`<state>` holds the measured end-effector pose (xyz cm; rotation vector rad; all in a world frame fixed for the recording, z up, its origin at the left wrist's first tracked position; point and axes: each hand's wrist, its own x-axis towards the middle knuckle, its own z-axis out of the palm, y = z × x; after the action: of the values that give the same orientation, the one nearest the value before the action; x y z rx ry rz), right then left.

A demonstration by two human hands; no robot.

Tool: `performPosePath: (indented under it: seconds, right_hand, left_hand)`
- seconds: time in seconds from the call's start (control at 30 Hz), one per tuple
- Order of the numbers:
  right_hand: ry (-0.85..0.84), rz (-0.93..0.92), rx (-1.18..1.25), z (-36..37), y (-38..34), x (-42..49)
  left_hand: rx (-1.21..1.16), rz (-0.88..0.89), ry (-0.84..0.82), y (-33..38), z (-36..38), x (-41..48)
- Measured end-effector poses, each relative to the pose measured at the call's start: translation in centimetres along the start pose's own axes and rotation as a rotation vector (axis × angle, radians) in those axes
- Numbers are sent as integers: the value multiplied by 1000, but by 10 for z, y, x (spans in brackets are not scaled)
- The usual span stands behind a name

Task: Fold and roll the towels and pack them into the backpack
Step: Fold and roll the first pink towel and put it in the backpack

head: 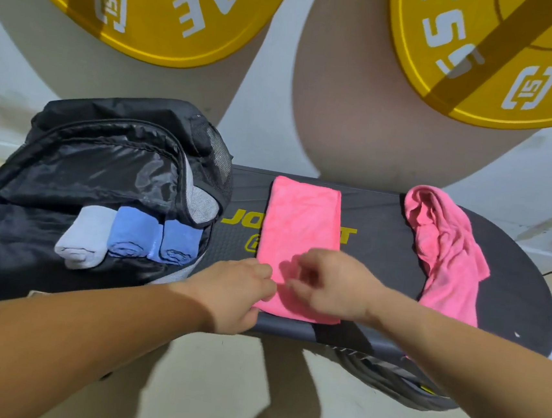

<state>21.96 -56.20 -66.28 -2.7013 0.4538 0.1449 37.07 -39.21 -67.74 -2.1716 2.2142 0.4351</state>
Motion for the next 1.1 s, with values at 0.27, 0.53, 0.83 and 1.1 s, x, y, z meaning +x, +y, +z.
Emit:
performPosePath:
  seconds: [0.27,0.53,0.83,1.1]
  right_hand:
    - [44,-35,-97,22,-2,-25]
    - [185,-156,-194,18,13,-21]
    - [168,-140,-26,7,26,-35]
    - [-98,205,316,6,20,-26]
  left_hand:
    - [-474,-226,137,-9,-15,1]
    - [-765,-363,279,-13,-18,7]
    - [-538,-156,223,-13,-12,0]
    - [-699,-383,25,-10,-1,-2]
